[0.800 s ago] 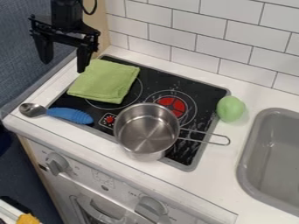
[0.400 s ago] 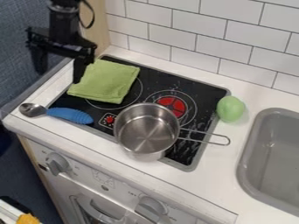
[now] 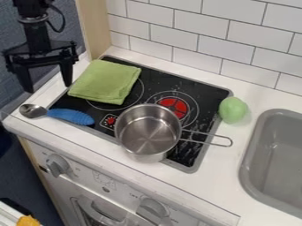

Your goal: Moved the blue spoon from the left lower part of the cooker to the right upper side of the cooker

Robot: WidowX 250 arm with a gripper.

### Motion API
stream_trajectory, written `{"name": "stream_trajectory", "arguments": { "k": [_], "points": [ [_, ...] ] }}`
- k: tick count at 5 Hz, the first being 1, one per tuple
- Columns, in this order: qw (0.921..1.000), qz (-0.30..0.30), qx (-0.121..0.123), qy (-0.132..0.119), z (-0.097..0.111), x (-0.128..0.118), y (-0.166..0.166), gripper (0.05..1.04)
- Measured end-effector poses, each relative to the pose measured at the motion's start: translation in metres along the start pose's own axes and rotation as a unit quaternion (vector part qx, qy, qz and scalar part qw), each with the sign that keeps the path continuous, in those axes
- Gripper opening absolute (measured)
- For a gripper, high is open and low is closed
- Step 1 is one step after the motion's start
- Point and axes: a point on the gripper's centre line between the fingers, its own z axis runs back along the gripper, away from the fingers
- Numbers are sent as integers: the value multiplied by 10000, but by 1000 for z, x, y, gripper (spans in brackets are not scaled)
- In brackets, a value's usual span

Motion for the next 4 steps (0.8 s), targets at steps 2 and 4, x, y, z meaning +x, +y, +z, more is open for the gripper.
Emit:
{"name": "stream_trajectory", "arguments": {
  "k": [2, 4],
  "points": [
    [9655, 2492, 445, -616, 1, -16, 12, 1000],
    [9400, 3387, 182, -373, -16, -6, 11, 1000]
  ]
}}
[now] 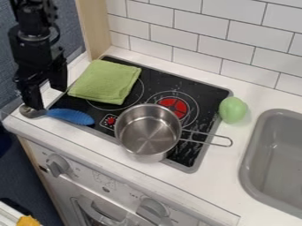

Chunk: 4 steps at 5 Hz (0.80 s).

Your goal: Moved the blue spoon from the left lower part of the cooker to the right upper side of the cooker

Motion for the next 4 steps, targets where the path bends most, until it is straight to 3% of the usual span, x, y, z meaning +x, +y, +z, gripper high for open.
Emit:
{"name": "stream_trajectory", "arguments": {
  "k": [1, 4],
  "points": [
    [9994, -192, -144, 242, -10, -4, -7, 1000],
    [9989, -306, -167, 299, -33, -10, -4, 1001]
  ]
}}
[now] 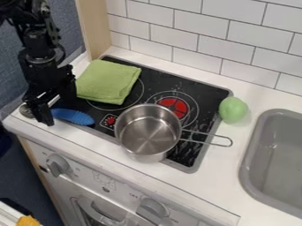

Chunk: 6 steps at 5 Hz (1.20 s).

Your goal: Moved the blue spoon from the left lower part of the cooker to the right upper side of the cooker

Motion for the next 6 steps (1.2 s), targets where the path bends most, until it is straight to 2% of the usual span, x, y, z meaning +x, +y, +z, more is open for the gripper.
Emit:
{"name": "stream_trajectory", "arguments": {
  "k": [1, 2, 3, 4, 5, 6],
  "points": [
    [9999, 91, -20, -47, -7, 0, 1, 1000],
    [9999, 127, -59, -62, -9, -1, -2, 942],
    [9998, 176, -100, -53, -11, -4, -3, 650],
    [9996, 234, -152, 93, -10, -8, 0, 388],
    [9995, 148, 52, 262, -6, -12, 8, 365],
    [9992, 160, -303, 206, 21, -8, -2, 364]
  ]
}}
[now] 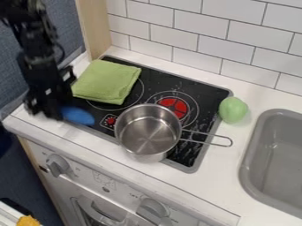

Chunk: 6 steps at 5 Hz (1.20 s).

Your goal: Moved the blue spoon from the left lower part of the cooker to the right upper side of the cooker

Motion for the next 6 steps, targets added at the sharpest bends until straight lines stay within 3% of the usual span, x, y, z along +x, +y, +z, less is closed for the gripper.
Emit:
{"name": "stream_trajectory", "arguments": {
  "k": [1, 2, 3, 4, 5, 6],
  "points": [
    [9999, 55, -90, 4, 18, 4, -13, 364],
    [9991, 6, -431, -21, 46, -9, -32, 364],
    [9987, -247, -409, -192, 57, -42, -50, 364],
    [9974, -482, -511, -172, 68, -72, -74, 364],
    [9930, -1075, -422, -261, 54, -115, -98, 364],
    [9926, -1173, -260, -173, 35, -132, -122, 364]
  ]
}}
